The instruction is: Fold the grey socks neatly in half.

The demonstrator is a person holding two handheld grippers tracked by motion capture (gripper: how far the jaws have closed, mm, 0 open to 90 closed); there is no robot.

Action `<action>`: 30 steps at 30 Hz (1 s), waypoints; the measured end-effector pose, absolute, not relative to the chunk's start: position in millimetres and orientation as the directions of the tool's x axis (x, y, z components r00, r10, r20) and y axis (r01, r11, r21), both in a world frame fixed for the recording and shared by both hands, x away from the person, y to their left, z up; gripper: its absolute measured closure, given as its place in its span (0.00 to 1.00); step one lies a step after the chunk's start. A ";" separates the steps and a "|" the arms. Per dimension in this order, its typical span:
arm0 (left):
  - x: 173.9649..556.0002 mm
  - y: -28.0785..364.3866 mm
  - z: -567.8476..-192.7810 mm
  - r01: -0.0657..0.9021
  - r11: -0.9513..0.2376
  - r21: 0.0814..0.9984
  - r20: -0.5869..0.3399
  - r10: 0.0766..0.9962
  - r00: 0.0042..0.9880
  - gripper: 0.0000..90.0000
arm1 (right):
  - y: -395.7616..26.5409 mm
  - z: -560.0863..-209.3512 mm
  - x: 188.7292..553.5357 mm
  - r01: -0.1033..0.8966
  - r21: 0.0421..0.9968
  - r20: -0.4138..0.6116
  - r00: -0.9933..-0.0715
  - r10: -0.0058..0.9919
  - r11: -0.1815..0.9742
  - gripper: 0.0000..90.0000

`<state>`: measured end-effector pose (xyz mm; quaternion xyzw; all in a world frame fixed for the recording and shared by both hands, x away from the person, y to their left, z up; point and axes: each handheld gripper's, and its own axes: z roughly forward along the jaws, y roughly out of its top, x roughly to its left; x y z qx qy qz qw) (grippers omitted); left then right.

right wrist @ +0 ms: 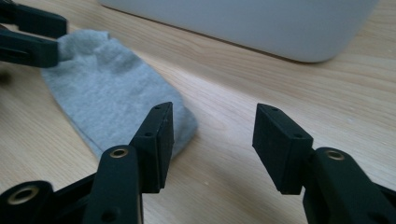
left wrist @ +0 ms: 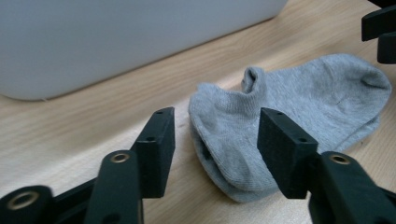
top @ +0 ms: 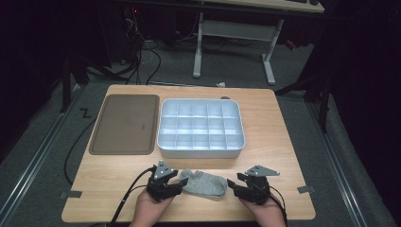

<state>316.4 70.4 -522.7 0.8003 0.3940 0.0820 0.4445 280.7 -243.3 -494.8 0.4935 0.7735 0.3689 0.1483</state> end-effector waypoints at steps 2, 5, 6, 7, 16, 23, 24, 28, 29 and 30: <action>317.0 68.9 -524.2 0.569 -0.294 0.768 -0.230 0.702 0.674 0.55 | -240.9 -495.0 279.3 0.650 0.722 0.136 -0.470 0.872 0.238 0.55; 316.7 65.8 -527.0 0.587 -0.286 0.757 -0.253 0.700 0.668 0.58 | -234.3 -498.0 275.7 0.641 0.730 0.144 -0.484 0.863 0.238 0.65; 316.1 65.5 -527.6 0.590 -0.285 0.756 -0.259 0.697 0.669 0.58 | -232.3 -499.7 274.5 0.643 0.727 0.147 -0.488 0.860 0.241 0.67; 315.5 65.5 -528.1 0.591 -0.282 0.756 -0.262 0.696 0.668 0.58 | -230.5 -502.4 273.5 0.643 0.726 0.145 -0.491 0.859 0.245 0.71; 312.8 76.4 -532.9 0.635 -0.222 0.740 -0.321 0.713 0.624 0.58 | -233.2 -511.0 270.5 0.650 0.728 0.168 -0.478 0.862 0.218 0.83; 313.7 73.2 -534.5 0.645 -0.223 0.731 -0.318 0.725 0.611 0.59 | -230.8 -507.7 263.6 0.638 0.741 0.193 -0.502 0.843 0.211 0.82; 313.5 72.7 -534.5 0.646 -0.222 0.731 -0.316 0.728 0.608 0.59 | -229.4 -511.3 263.6 0.648 0.728 0.186 -0.501 0.845 0.224 0.83; 312.0 70.4 -534.8 0.651 -0.221 0.726 -0.319 0.730 0.604 0.71 | -231.0 -520.3 268.7 0.669 0.706 0.176 -0.485 0.857 0.234 0.93; 311.6 69.9 -535.2 0.669 -0.206 0.715 -0.345 0.728 0.593 0.75 | -230.3 -522.7 271.5 0.674 0.694 0.162 -0.491 0.856 0.254 0.96; 311.4 69.8 -535.7 0.676 -0.198 0.710 -0.354 0.729 0.585 0.78 | -229.8 -523.5 272.0 0.676 0.690 0.160 -0.492 0.856 0.260 0.97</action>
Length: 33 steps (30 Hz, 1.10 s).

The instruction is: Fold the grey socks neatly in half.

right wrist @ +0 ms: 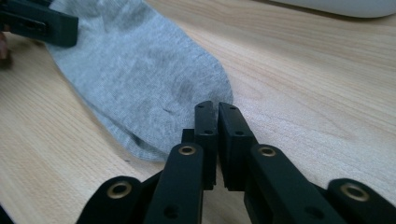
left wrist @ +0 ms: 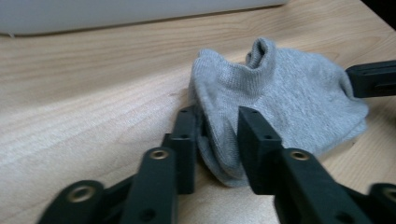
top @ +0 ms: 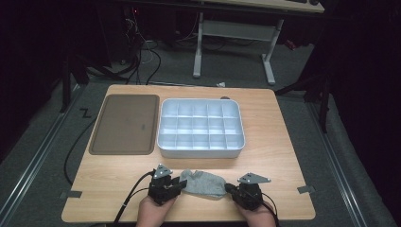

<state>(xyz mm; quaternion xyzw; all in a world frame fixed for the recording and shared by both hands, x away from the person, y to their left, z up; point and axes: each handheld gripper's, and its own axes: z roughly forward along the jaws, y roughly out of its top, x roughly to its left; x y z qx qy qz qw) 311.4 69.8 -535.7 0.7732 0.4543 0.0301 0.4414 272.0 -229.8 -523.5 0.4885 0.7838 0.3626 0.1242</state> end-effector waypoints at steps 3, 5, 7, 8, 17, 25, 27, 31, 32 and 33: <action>310.0 70.5 -536.2 0.672 -0.191 0.715 -0.347 0.737 0.580 0.88 | -227.6 -526.4 273.8 0.667 0.692 0.145 -0.504 0.852 0.277 0.98; 308.4 72.1 -535.1 0.663 -0.177 0.727 -0.343 0.743 0.575 0.91 | -225.7 -526.5 274.9 0.665 0.693 0.143 -0.507 0.850 0.280 0.98; 307.9 73.3 -534.4 0.657 -0.170 0.734 -0.340 0.745 0.573 0.92 | -224.1 -525.8 274.9 0.671 0.686 0.145 -0.505 0.851 0.281 0.98; 307.2 75.0 -532.9 0.649 -0.162 0.744 -0.334 0.751 0.570 0.92 | -222.7 -526.2 275.9 0.663 0.692 0.136 -0.511 0.849 0.288 0.98; 305.6 85.6 -514.8 0.598 -0.145 0.788 -0.285 0.775 0.563 0.92 | -206.7 -523.1 284.9 0.640 0.706 0.118 -0.528 0.841 0.303 0.91; 303.6 85.1 -512.2 0.589 -0.147 0.794 -0.278 0.775 0.568 0.92 | -171.4 -506.3 285.6 0.591 0.738 0.139 -0.606 0.783 0.326 0.96; 303.3 85.1 -511.2 0.587 -0.148 0.796 -0.274 0.776 0.567 0.92 | -166.8 -508.8 286.7 0.590 0.734 0.134 -0.612 0.779 0.337 0.96; 301.6 85.6 -508.5 0.580 -0.155 0.800 -0.263 0.778 0.570 0.91 | -147.4 -518.0 297.0 0.605 0.716 0.151 -0.622 0.768 0.349 0.99; 301.6 85.6 -508.5 0.580 -0.155 0.800 -0.263 0.778 0.570 0.91 | -147.4 -518.0 297.0 0.605 0.716 0.151 -0.622 0.768 0.349 0.99; 301.1 86.0 -508.0 0.579 -0.154 0.801 -0.262 0.778 0.571 0.91 | -139.6 -517.5 299.1 0.596 0.718 0.146 -0.634 0.759 0.360 1.00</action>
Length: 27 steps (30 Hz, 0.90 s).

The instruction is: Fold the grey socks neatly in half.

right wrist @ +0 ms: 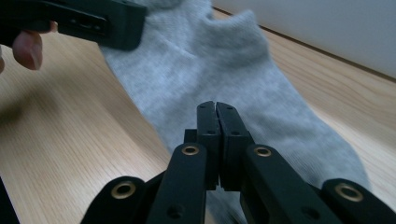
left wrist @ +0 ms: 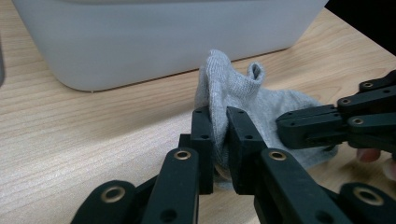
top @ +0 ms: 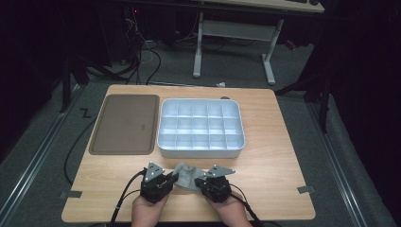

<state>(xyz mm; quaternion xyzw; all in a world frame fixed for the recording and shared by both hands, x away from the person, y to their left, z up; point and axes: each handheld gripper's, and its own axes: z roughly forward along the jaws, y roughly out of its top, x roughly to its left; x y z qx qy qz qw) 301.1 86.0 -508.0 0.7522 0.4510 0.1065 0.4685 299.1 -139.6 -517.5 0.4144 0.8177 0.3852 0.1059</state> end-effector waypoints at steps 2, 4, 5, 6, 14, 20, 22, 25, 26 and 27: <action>300.3 87.2 -506.5 0.577 -0.150 0.803 -0.264 0.777 0.571 0.91 | -134.7 -517.7 300.5 0.598 0.710 0.139 -0.638 0.758 0.373 1.00; 299.0 88.2 -504.3 0.574 -0.144 0.806 -0.271 0.773 0.574 0.91 | -131.3 -521.3 302.4 0.603 0.698 0.129 -0.636 0.761 0.386 1.00; 299.0 88.2 -504.3 0.574 -0.144 0.806 -0.271 0.773 0.574 0.91 | -131.3 -521.3 302.4 0.603 0.698 0.129 -0.636 0.761 0.386 1.00; 297.2 87.8 -501.7 0.572 -0.141 0.808 -0.275 0.768 0.579 0.91 | -130.5 -525.8 303.8 0.608 0.694 0.136 -0.637 0.759 0.386 1.00; 298.7 78.5 -498.5 0.563 -0.160 0.811 -0.257 0.767 0.588 0.91 | -138.2 -517.3 300.9 0.596 0.727 0.157 -0.628 0.762 0.341 0.97; 299.2 72.5 -497.6 0.556 -0.179 0.812 -0.234 0.772 0.591 0.91 | -181.7 -504.8 291.0 0.594 0.760 0.146 -0.551 0.822 0.264 0.98; 299.2 69.7 -498.2 0.554 -0.188 0.811 -0.228 0.772 0.594 0.91 | -197.2 -512.1 290.5 0.625 0.743 0.170 -0.522 0.836 0.240 0.98; 298.9 67.7 -496.1 0.552 -0.187 0.812 -0.224 0.774 0.592 0.90 | -198.9 -521.9 289.4 0.650 0.723 0.182 -0.506 0.843 0.233 0.98; 298.7 67.0 -495.2 0.550 -0.186 0.814 -0.225 0.773 0.593 0.90 | -198.7 -524.0 290.0 0.657 0.718 0.189 -0.501 0.845 0.229 0.99; 298.5 65.4 -493.2 0.548 -0.190 0.814 -0.224 0.769 0.599 0.90 | -199.0 -525.2 290.5 0.657 0.718 0.191 -0.502 0.843 0.228 0.99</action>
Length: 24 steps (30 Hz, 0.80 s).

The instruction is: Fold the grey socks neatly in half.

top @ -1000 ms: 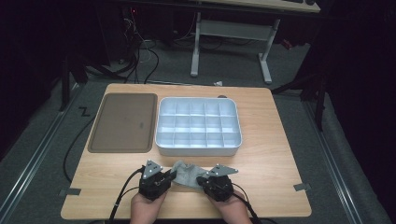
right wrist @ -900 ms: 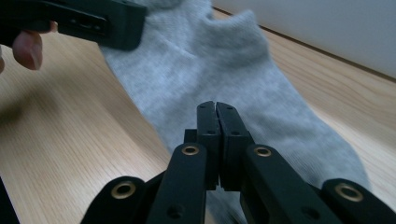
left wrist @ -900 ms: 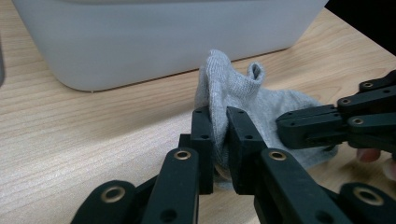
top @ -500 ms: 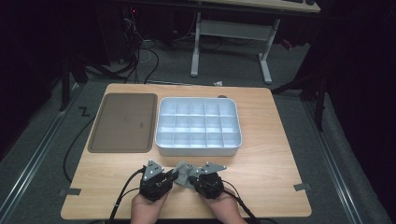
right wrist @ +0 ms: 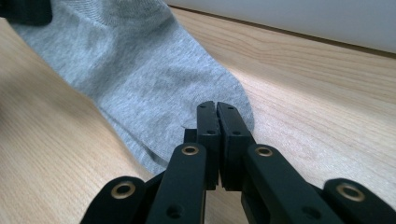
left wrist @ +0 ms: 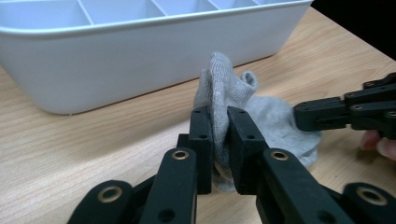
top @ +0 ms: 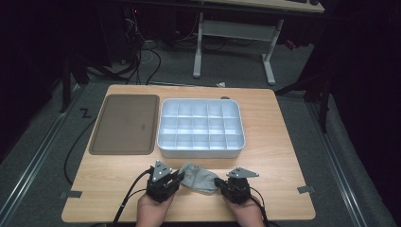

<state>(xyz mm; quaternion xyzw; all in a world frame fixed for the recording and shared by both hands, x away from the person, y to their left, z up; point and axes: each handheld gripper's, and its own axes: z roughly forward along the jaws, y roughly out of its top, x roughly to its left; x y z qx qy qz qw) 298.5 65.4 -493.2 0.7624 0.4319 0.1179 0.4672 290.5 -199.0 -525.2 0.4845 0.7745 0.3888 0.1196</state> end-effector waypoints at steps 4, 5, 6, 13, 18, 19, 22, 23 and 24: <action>296.2 53.6 -485.5 0.528 -0.218 0.821 -0.207 0.748 0.630 0.87 | -193.6 -525.6 294.6 0.657 0.715 0.196 -0.516 0.834 0.239 0.99; 295.4 49.6 -484.2 0.520 -0.227 0.823 -0.198 0.744 0.639 0.87 | -190.9 -525.7 295.6 0.656 0.715 0.197 -0.521 0.830 0.242 0.99; 295.4 49.6 -484.2 0.520 -0.227 0.823 -0.198 0.744 0.639 0.87 | -190.9 -525.7 295.6 0.656 0.715 0.197 -0.521 0.830 0.242 0.99; 295.6 23.4 -491.5 0.520 -0.280 0.807 -0.190 0.712 0.676 0.86 | -181.7 -524.8 299.1 0.645 0.726 0.207 -0.537 0.818 0.239 0.96; 294.0 9.2 -497.5 0.510 -0.305 0.804 -0.181 0.692 0.699 0.86 | -204.0 -515.5 291.0 0.627 0.759 0.220 -0.499 0.838 0.174 0.95; 293.3 4.0 -499.3 0.506 -0.311 0.804 -0.181 0.683 0.707 0.85 | -210.6 -511.8 287.8 0.620 0.769 0.231 -0.494 0.838 0.153 0.95; 291.9 -3.1 -501.9 0.500 -0.328 0.802 -0.178 0.667 0.723 0.83 | -214.5 -509.5 286.3 0.613 0.776 0.232 -0.494 0.838 0.147 0.95; 290.1 -9.3 -504.8 0.494 -0.348 0.796 -0.171 0.654 0.737 0.83 | -218.3 -508.2 286.5 0.611 0.780 0.244 -0.495 0.834 0.135 0.95; 290.1 -9.3 -504.8 0.494 -0.348 0.796 -0.171 0.654 0.737 0.82 | -218.3 -508.2 286.5 0.611 0.780 0.244 -0.495 0.834 0.135 0.95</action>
